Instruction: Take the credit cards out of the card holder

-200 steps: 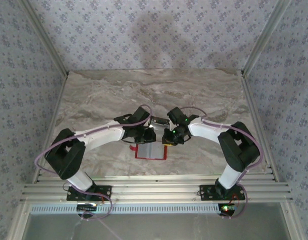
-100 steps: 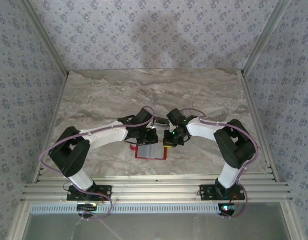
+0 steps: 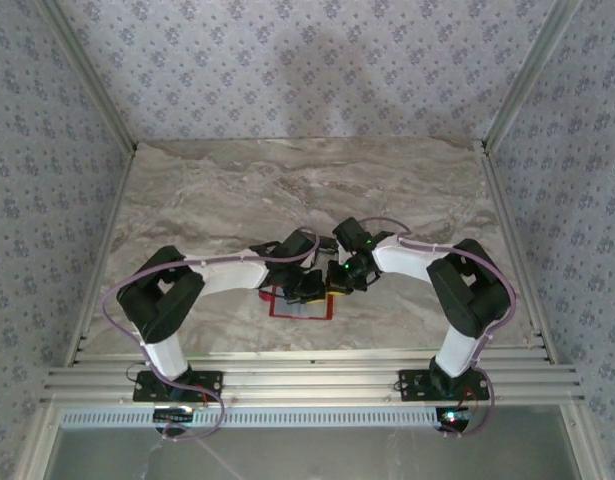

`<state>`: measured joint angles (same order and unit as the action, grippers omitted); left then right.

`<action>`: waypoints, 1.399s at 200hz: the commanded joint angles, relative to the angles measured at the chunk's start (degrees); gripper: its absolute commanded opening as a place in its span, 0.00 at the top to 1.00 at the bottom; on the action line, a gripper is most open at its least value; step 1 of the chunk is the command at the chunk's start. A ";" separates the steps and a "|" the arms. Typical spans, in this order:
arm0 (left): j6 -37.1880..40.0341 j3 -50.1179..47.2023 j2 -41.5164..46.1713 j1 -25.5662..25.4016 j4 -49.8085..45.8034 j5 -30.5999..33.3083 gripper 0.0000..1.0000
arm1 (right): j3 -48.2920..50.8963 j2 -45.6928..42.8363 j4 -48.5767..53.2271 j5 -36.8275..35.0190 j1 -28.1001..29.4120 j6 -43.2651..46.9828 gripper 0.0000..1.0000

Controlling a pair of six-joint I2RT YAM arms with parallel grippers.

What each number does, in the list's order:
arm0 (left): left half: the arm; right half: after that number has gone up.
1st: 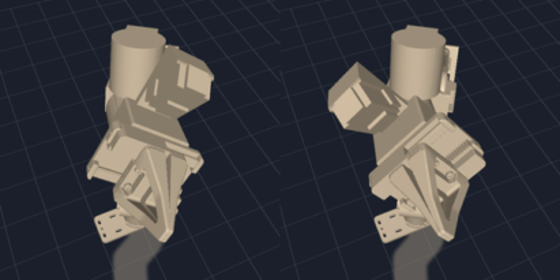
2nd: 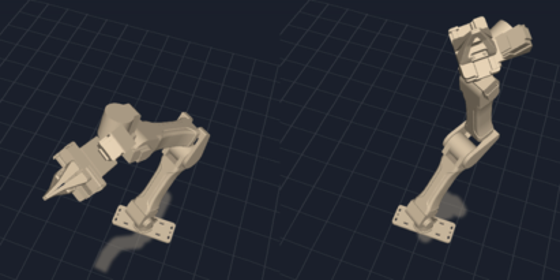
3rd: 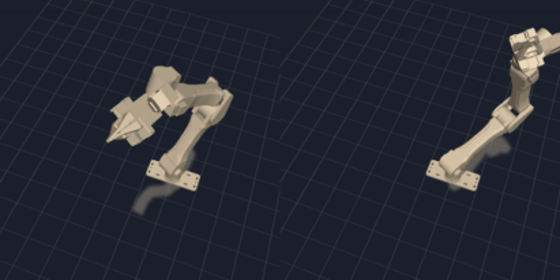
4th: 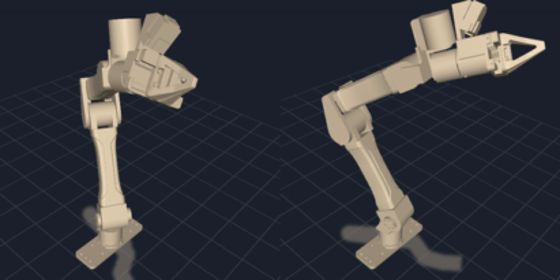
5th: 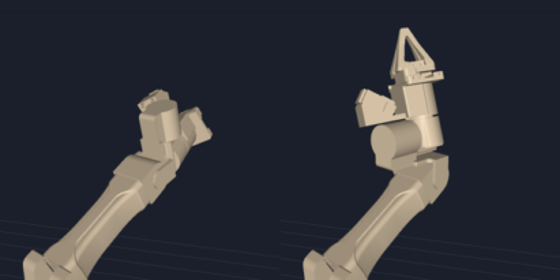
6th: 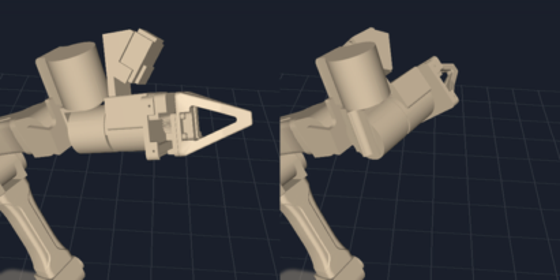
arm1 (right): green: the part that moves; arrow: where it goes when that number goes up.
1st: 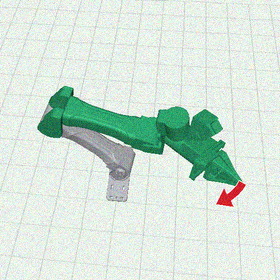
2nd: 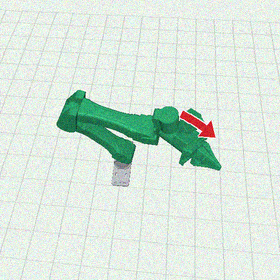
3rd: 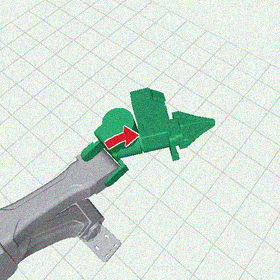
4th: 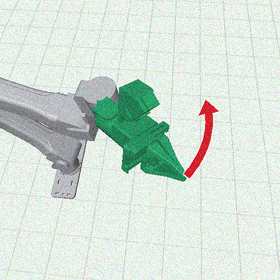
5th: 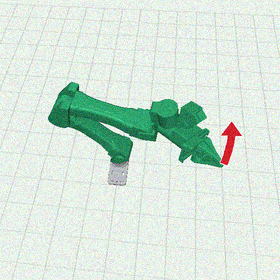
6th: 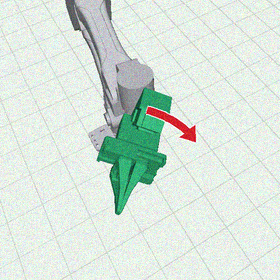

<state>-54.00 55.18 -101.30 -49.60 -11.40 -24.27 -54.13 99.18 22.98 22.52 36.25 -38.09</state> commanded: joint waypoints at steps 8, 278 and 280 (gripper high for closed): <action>-0.82 -0.82 -0.79 -0.43 -0.27 -1.27 0.90 | 0.36 1.86 1.17 -1.34 -0.02 0.67 0.94; 11.15 10.14 11.70 1.70 -40.89 35.83 0.68 | -1.20 -0.46 5.79 -3.76 0.37 1.55 0.78; 11.29 10.08 11.93 1.70 -40.54 35.40 0.68 | -1.23 -0.54 5.85 -3.79 0.35 1.53 0.78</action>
<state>-43.94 64.14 -93.23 -48.69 -49.56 10.00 -54.72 99.15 23.79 22.04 36.53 -37.63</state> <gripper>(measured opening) 0.325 0.218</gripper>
